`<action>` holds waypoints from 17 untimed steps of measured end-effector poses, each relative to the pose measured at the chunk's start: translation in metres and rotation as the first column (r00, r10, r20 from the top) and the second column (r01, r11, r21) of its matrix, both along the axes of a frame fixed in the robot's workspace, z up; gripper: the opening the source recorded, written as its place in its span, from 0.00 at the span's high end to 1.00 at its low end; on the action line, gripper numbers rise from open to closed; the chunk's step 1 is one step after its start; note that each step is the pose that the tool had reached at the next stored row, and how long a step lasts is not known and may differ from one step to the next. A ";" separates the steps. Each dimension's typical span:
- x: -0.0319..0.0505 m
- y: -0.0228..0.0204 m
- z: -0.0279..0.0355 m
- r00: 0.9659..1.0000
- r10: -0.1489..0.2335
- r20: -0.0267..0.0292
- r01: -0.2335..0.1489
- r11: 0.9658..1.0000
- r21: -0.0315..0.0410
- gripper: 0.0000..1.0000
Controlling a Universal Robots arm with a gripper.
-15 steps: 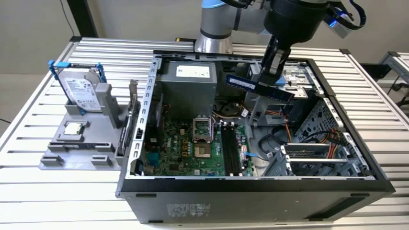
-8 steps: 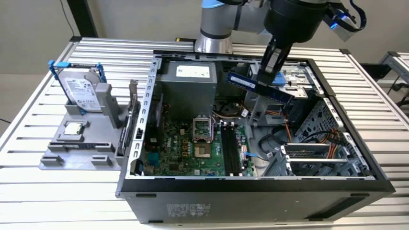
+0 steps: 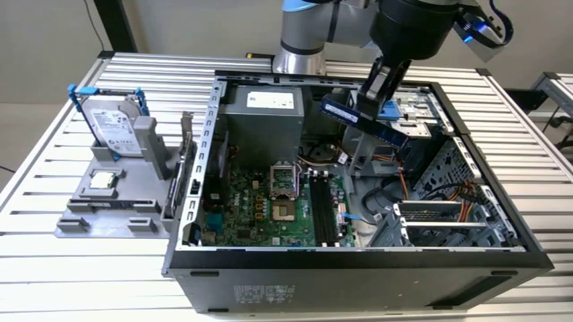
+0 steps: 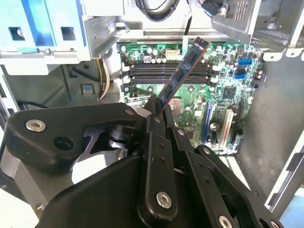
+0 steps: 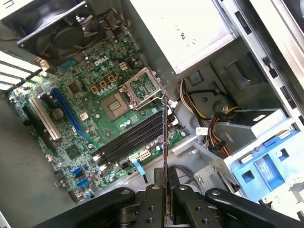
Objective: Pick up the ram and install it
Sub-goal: 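Insert the ram into the slot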
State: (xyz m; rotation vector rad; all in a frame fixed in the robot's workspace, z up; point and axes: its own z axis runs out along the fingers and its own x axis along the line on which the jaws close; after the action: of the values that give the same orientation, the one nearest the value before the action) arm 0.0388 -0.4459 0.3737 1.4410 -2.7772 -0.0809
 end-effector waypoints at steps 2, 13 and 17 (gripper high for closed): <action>0.0000 0.0000 0.0000 1.000 -0.027 0.000 0.027 1.000 0.000 1.00; 0.0000 0.0000 0.0000 0.984 -0.177 0.000 0.177 0.984 0.000 1.00; 0.0000 0.0000 0.0000 0.973 -0.232 0.000 0.232 0.973 0.000 1.00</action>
State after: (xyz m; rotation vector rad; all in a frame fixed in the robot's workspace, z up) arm 0.0387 -0.4459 0.3737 1.1092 -2.9321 -0.0827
